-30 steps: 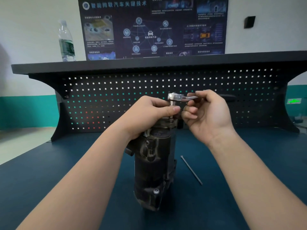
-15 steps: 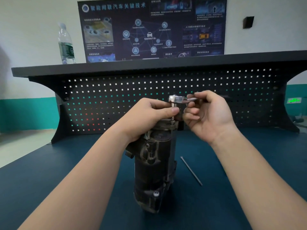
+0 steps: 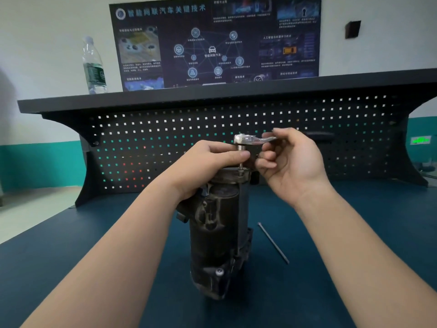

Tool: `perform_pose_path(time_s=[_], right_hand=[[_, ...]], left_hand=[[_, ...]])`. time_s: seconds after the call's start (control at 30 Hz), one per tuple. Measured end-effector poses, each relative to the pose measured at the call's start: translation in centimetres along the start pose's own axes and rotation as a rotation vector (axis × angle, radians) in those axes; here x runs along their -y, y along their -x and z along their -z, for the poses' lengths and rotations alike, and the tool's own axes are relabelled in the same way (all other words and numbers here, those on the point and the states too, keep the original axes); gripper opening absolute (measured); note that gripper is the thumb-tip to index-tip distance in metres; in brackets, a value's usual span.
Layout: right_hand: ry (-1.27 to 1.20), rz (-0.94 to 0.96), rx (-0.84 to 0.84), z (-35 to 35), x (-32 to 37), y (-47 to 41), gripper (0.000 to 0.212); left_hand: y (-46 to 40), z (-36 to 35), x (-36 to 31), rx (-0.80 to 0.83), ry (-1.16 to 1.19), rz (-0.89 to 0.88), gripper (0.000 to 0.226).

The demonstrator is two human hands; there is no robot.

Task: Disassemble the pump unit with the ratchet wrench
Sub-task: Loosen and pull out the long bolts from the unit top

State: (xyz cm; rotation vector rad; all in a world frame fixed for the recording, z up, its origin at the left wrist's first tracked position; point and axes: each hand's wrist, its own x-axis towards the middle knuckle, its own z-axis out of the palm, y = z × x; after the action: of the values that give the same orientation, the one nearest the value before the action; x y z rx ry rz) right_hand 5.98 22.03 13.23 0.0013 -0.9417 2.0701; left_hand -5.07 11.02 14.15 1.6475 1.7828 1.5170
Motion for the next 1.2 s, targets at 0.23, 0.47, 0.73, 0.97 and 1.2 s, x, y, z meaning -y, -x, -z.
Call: perform_pose_path(time_s=[0.23,0.47,0.73,0.97,1.2], right_hand=[[1.016,1.053,0.150,-0.2,-1.4,1.6,0.024],[0.504,0.520,0.102,0.0,-0.1,0.8,0.031],[0.607,0.642,0.143,-0.1,-0.4,1.3,0.030],[0.728,0.728,0.138,-0.3,-0.8,1.5,0.023],[0.717,0.708,0.201,-0.4,-0.9,1.5,0.023]], left_hand=[[-0.3,-0.4,0.1,-0.044,-0.072,-0.052,0.010],[-0.2,-0.7,0.0,0.025,-0.094,-0.005,0.018],[-1.3,-0.6,-0.5,0.114,-0.522,0.120,0.024],[-1.5,-0.1,-0.9,0.133,-0.641,0.168,0.015],[-1.2,0.1,-1.0,0.154,-0.652,0.154,0.008]])
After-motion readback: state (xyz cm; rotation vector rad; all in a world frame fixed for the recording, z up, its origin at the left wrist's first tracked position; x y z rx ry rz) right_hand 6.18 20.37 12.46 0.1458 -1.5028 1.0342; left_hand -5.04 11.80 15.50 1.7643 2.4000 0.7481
